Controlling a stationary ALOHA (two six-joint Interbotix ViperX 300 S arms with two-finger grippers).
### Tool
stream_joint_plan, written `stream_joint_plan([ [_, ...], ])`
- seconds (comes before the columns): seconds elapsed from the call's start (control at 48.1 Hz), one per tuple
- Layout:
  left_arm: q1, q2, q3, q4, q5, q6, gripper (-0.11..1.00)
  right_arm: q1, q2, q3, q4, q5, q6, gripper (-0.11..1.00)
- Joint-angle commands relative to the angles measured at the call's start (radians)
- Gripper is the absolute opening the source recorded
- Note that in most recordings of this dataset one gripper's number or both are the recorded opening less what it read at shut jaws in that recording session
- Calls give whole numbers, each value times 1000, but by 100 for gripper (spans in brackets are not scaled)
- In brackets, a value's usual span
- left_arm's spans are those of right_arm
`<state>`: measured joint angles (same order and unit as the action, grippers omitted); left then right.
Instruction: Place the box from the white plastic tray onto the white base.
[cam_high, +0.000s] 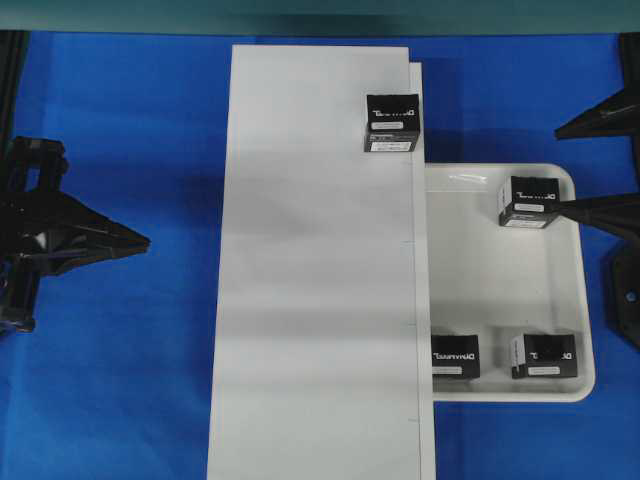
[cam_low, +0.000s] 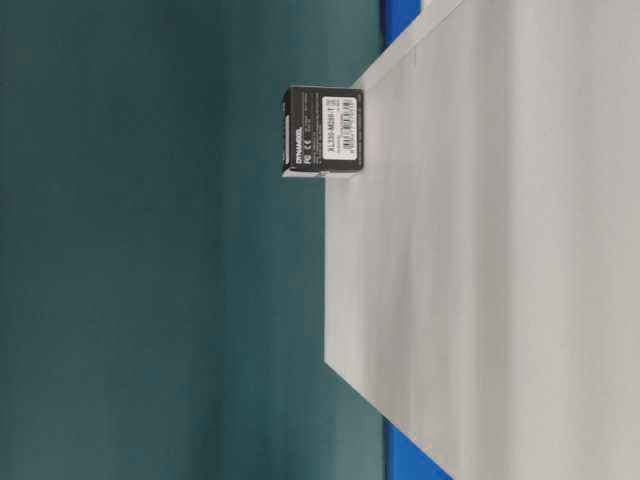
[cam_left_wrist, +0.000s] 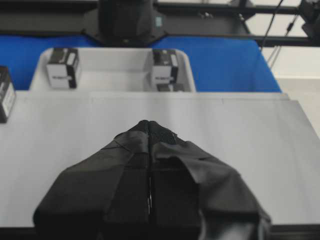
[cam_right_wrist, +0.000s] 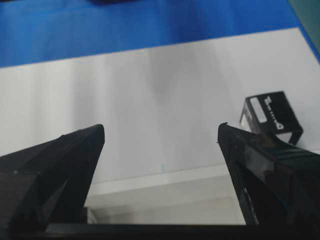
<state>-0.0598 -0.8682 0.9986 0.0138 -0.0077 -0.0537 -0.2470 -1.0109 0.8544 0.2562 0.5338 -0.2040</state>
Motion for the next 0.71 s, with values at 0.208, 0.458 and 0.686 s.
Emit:
stream_joint_plan([
  [0.208,0,5,-20,2,-6,0,-7,3,-31,25,5,-5,15,99],
  [0.458,-2,5,-20,0,-6,0,-7,2,-63,51,3,14,29,99],
  [0.686,0,5,-20,2,-6,0,-7,3,-72,69,3,20,48,99],
])
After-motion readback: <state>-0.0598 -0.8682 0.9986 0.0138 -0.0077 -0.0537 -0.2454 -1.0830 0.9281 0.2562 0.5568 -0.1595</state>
